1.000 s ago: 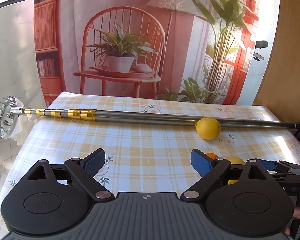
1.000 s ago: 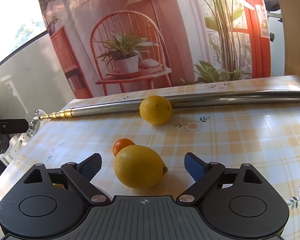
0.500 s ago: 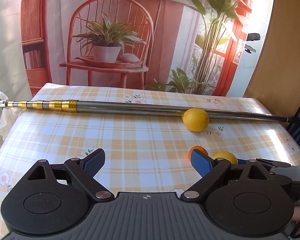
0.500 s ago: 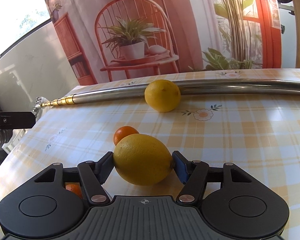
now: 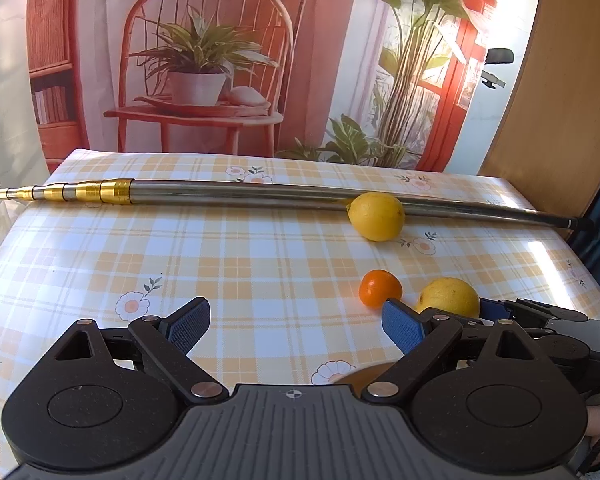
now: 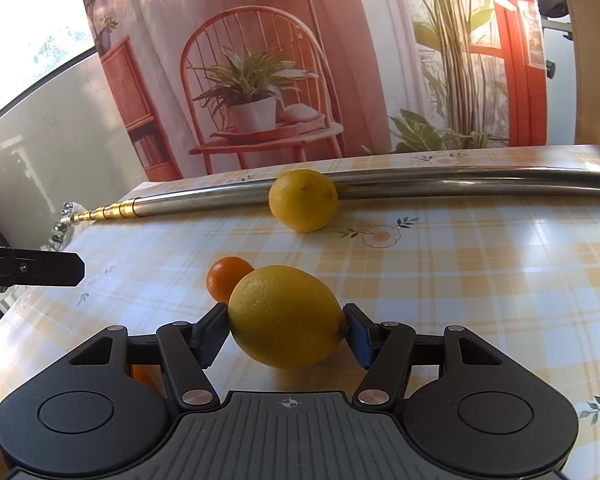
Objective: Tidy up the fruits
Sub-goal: 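Close the right tool on a yellow lemon while the left tool moves toward an orange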
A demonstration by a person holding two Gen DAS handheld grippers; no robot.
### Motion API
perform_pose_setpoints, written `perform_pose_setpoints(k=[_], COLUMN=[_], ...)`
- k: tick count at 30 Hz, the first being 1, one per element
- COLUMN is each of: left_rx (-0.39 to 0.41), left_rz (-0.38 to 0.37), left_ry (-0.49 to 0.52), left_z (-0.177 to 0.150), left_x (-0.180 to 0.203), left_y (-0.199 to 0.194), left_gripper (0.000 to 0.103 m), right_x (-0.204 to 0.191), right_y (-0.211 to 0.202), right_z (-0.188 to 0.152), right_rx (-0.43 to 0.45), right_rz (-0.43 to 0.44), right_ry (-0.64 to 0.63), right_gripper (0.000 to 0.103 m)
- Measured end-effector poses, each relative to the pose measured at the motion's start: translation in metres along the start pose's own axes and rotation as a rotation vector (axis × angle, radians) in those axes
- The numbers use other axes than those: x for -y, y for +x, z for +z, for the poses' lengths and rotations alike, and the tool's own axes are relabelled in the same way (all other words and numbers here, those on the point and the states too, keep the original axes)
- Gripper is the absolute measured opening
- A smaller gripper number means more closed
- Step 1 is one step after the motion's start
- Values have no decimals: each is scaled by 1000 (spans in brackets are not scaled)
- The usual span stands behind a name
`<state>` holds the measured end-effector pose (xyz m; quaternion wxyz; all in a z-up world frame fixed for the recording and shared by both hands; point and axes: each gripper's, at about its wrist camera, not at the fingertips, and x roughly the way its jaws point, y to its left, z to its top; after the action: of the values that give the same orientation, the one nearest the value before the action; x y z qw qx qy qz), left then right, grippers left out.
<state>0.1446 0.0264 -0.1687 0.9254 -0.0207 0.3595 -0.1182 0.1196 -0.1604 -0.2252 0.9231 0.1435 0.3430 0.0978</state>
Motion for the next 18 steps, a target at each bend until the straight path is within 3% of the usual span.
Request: perform_pose_setpoints(k=[14, 18], left_rx=[-15, -39], left_rz=[-82, -92], left_ry=[178, 222], left_z=[7, 8], left_x=[48, 60], left_y=[30, 46], left_gripper=[93, 86], right_x=[43, 47], right_y=[-26, -25], right_z=[-8, -9], right_rx=[55, 57], right_rz=[-85, -77], right_ry=[57, 81], right_gripper=[57, 57])
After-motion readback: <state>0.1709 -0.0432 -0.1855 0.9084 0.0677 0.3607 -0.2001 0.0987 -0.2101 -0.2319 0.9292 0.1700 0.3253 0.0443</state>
